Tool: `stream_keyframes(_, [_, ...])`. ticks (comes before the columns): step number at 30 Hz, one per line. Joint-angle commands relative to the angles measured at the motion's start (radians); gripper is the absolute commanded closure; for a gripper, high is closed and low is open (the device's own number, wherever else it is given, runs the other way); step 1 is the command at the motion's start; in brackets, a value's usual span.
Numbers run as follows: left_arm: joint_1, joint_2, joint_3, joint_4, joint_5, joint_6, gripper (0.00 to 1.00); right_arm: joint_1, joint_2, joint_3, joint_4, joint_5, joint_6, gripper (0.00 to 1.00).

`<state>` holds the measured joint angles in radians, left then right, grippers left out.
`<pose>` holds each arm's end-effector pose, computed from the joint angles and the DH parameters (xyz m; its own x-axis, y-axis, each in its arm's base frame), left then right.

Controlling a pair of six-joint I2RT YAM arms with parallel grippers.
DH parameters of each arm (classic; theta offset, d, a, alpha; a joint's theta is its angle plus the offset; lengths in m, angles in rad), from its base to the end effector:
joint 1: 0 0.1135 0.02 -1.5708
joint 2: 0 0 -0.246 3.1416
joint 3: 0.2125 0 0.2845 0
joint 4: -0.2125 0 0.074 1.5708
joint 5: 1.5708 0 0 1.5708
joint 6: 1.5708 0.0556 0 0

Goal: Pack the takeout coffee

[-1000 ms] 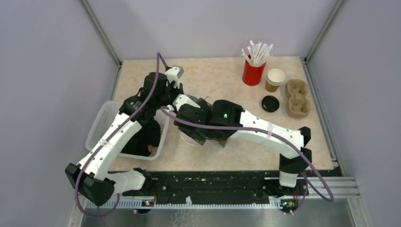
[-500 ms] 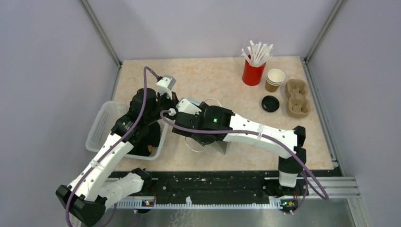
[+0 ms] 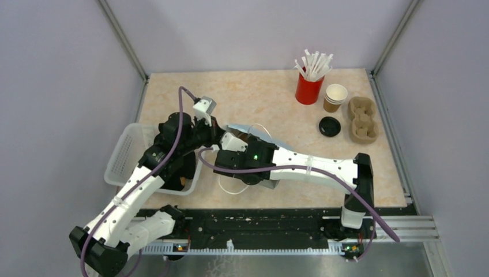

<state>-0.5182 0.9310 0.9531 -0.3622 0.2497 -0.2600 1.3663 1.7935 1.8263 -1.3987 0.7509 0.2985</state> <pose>0.2281 -0.1459 0.3343 -0.4555 -0.0271 -0.8898 0.5849 0.7444 -0.3220 0.1130 0.3582 0.3103 -0.3923 -0.8326 -0.3909 -0.5988 0.5538 -0.5787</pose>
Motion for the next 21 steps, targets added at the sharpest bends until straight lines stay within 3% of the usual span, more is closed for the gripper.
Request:
stream_keyframes(1, [-0.003, -0.04, -0.014, 0.063, 0.026, 0.021, 1.0, -0.001, -0.098, -0.048, 0.094, 0.051, -0.019, 0.39])
stream_keyframes(9, [-0.003, -0.054, -0.021, 0.043, 0.037, 0.03, 1.0, -0.04, -0.157, -0.186, 0.155, 0.035, -0.03, 0.4])
stream_keyframes(21, [-0.003, -0.061, -0.049, 0.067, 0.077, 0.047, 1.0, -0.095, -0.159, -0.26, 0.253, -0.007, -0.103, 0.4])
